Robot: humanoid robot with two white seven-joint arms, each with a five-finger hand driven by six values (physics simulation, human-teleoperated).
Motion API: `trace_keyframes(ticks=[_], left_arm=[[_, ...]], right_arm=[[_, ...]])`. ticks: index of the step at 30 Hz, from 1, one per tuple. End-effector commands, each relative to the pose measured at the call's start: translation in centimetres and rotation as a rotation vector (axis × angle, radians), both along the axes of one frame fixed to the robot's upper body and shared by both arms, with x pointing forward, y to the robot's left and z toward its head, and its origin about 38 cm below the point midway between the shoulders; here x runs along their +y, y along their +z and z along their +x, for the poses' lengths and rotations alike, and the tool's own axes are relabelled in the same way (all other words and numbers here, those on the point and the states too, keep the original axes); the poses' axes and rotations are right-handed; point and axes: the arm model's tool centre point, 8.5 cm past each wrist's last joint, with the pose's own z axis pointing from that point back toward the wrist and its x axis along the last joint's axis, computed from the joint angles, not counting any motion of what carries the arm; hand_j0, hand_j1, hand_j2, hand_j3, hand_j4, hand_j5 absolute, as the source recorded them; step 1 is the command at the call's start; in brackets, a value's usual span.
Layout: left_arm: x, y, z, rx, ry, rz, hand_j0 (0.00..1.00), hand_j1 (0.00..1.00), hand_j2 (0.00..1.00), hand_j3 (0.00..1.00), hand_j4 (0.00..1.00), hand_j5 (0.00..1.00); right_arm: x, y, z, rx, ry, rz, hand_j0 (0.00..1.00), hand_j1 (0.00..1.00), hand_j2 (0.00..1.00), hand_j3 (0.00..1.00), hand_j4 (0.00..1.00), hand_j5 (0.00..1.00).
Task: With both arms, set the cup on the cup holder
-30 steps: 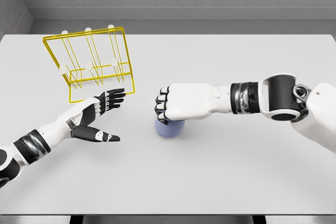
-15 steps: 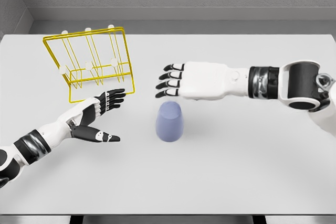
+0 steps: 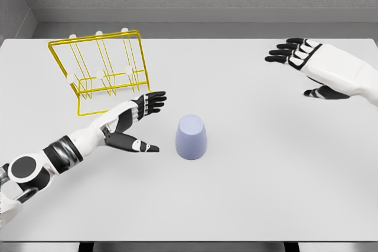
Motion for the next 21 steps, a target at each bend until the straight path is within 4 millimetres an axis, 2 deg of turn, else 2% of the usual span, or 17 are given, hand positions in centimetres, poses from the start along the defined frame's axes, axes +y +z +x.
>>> trace_keyframes(ticks=[1, 6, 7, 10, 11, 15, 16, 21], left_arm=[[-1.1, -0.9, -0.3, 0.026, -0.014, -0.013, 1.0, 1.0, 1.0, 1.0, 1.0, 1.0], [-1.9, -1.0, -0.3, 0.029, -0.027, -0.023, 1.0, 1.0, 1.0, 1.0, 1.0, 1.0], [-2.0, -1.0, -0.1, 0.027, -0.027, -0.021, 1.0, 1.0, 1.0, 1.0, 1.0, 1.0], [-2.6, -1.1, 0.1, 0.028, -0.038, -0.024, 1.0, 1.0, 1.0, 1.0, 1.0, 1.0], [-3.4, -1.4, 0.3, 0.056, -0.043, -0.01, 1.0, 1.0, 1.0, 1.0, 1.0, 1.0], [-3.8, -1.6, 0.4, 0.07, -0.042, -0.005, 1.0, 1.0, 1.0, 1.0, 1.0, 1.0], [-4.6, -1.4, 0.6, 0.068, -0.044, -0.016, 1.0, 1.0, 1.0, 1.0, 1.0, 1.0], [-5.2, -1.6, 1.4, 0.086, -0.037, 0.0, 1.0, 1.0, 1.0, 1.0, 1.0, 1.0]], right_arm=[[-1.2, 1.5, -0.1, -0.019, -0.02, 0.07, 1.0, 1.0, 1.0, 1.0, 1.0, 1.0], [-0.8, -1.4, -0.7, 0.047, -0.023, 0.123, 1.0, 1.0, 1.0, 1.0, 1.0, 1.0], [-1.2, -1.2, -0.8, 0.037, -0.038, 0.13, 1.0, 1.0, 1.0, 1.0, 1.0, 1.0], [-0.9, -1.3, -0.9, 0.034, -0.035, 0.146, 1.0, 1.0, 1.0, 1.0, 1.0, 1.0], [-1.0, -1.3, -0.9, 0.032, -0.04, 0.151, 1.0, 1.0, 1.0, 1.0, 1.0, 1.0], [-1.2, -1.1, -1.0, 0.026, -0.046, 0.154, 1.0, 1.0, 1.0, 1.0, 1.0, 1.0], [-1.5, -1.2, -1.2, 0.028, -0.052, 0.155, 1.0, 1.0, 1.0, 1.0, 1.0, 1.0], [-1.5, -1.4, -1.2, 0.032, -0.054, 0.155, 1.0, 1.0, 1.0, 1.0, 1.0, 1.0]])
